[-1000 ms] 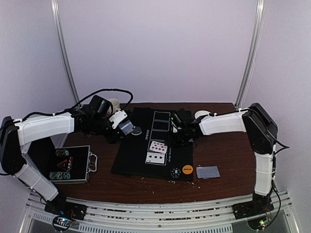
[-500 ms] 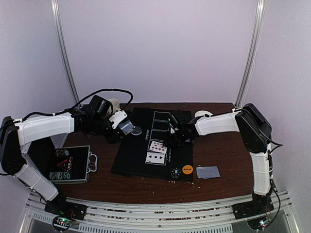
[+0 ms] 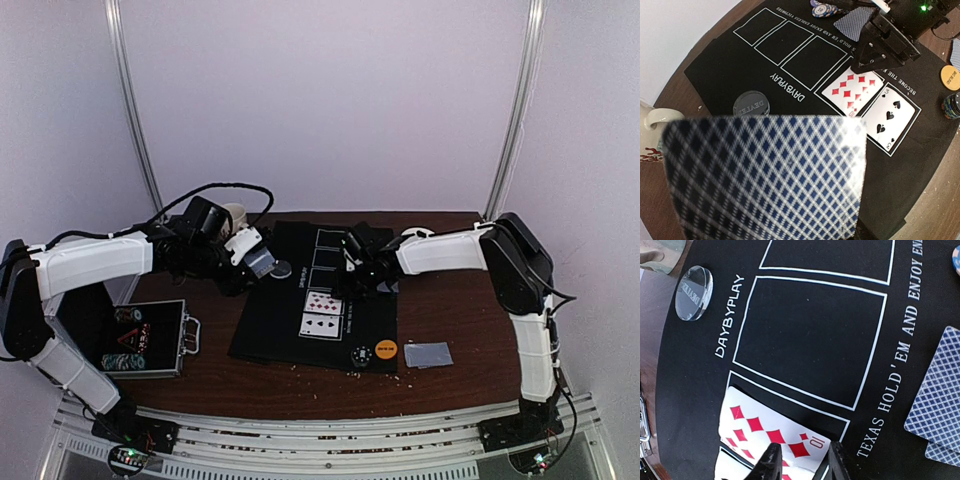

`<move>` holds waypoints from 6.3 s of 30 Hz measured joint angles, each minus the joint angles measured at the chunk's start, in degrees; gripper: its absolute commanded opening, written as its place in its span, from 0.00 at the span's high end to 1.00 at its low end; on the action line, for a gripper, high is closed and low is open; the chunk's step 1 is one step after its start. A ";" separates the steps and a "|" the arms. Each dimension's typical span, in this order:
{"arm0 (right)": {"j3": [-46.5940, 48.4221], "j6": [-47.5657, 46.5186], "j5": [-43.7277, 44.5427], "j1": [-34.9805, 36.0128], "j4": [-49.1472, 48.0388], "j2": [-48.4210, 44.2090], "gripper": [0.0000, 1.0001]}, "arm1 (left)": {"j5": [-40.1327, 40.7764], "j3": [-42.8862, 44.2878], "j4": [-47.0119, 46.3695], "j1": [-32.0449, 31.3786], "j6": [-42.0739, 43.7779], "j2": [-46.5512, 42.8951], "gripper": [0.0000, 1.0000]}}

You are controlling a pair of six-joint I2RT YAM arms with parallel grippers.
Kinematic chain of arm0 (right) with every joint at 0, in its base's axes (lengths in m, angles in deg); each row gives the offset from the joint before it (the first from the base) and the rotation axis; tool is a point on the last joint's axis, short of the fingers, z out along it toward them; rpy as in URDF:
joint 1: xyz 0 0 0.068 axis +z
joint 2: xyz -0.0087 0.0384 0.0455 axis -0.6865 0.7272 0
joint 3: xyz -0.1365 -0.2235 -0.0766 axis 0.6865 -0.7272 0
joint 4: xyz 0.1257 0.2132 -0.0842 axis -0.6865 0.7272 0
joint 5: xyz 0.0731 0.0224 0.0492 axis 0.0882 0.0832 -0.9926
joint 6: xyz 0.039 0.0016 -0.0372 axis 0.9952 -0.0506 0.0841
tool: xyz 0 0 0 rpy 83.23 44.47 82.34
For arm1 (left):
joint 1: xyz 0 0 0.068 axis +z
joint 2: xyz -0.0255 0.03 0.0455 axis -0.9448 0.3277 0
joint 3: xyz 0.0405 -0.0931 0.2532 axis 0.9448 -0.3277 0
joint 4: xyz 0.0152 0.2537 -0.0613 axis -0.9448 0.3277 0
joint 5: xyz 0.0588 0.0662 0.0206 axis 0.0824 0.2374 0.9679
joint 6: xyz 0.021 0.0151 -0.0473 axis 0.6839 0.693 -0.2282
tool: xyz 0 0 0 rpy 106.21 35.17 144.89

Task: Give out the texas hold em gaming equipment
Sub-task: Adjust the poker card in the community card area, then pick up the poker card from the face-down deck piles, then flop the poker card in the community card area, then adjust the poker card in the community card area.

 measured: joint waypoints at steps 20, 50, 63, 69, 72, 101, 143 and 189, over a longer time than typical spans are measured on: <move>8.48 -11.19 -25.24 0.39 -17.29 -7.45 0.23 | -2.91 0.00 0.00 0.00 0.28 -0.04 0.57; 14.60 -13.68 -29.94 3.50 -15.17 1.05 0.84 | -3.67 0.00 0.20 0.00 0.31 -0.07 0.58; 14.60 -16.15 -28.85 3.34 -11.21 -1.81 1.00 | -3.48 0.00 0.66 0.00 0.37 -0.07 0.58; 14.25 -17.55 -25.90 2.49 -7.39 -4.68 1.00 | -3.30 0.00 0.61 0.00 0.37 -0.07 0.58; 12.94 -18.08 -23.34 1.49 -5.03 -7.72 1.00 | -2.82 0.00 0.59 0.00 0.35 -0.07 0.58; 31.58 -16.35 43.91 5.57 30.08 7.87 1.00 | -1.42 0.00 0.50 0.00 0.28 -0.07 0.58; 6.86 -85.94 5.14 -3.17 -10.64 -0.66 1.00 | -0.63 0.00 0.48 0.11 0.26 -0.09 0.58; -11.47 -99.16 -0.98 -6.08 -35.50 -8.85 0.41 | 0.11 0.00 0.48 2.64 0.26 0.00 0.58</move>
